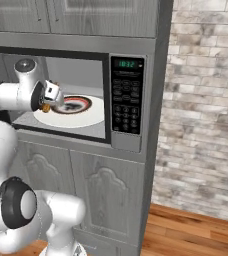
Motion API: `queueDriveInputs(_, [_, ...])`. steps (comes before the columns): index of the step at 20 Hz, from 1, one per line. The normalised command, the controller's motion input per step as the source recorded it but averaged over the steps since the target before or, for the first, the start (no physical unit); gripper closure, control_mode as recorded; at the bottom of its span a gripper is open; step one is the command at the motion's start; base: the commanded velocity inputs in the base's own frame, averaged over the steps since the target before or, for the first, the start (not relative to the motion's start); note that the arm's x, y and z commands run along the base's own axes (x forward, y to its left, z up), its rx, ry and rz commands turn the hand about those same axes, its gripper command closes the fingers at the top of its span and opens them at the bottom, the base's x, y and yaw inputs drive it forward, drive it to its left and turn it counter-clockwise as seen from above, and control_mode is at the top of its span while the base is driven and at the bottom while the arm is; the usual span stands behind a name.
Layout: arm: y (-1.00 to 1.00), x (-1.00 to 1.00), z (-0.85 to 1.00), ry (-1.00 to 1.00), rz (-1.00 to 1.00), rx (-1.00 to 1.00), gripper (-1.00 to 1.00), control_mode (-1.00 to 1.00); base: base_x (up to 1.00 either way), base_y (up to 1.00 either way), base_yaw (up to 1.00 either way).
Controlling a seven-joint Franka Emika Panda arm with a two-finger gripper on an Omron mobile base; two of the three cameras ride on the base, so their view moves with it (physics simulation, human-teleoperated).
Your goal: Pick the hotdog bun from the counter and place it in the microwave.
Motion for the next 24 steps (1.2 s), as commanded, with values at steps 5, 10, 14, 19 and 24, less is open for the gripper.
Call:
queueDriveInputs(5, [-0.06, 0.91, -0.04, -0.05, 0.15, 0.00, 1.00, -1.00, 0.00, 0.00, 0.00])
queueDriveInputs(10, [0.09, 0.68, -0.24, -0.05, 0.12, 0.00, 1.00, -1.00, 0.00, 0.00, 0.00])
queueDriveInputs(14, [0.00, 0.64, -0.31, 0.00, 0.09, 0.00, 1.00, -1.00, 0.00, 0.00, 0.00])
queueDriveInputs(19, [0.00, 0.50, -0.32, 0.00, 0.06, 0.00, 1.00, -1.00, 0.00, 0.00, 0.00])
queueDriveInputs(24, [0.00, 0.52, -0.17, 0.00, 0.04, 0.00, 1.00, -1.00, 0.00, 0.00, 0.00])
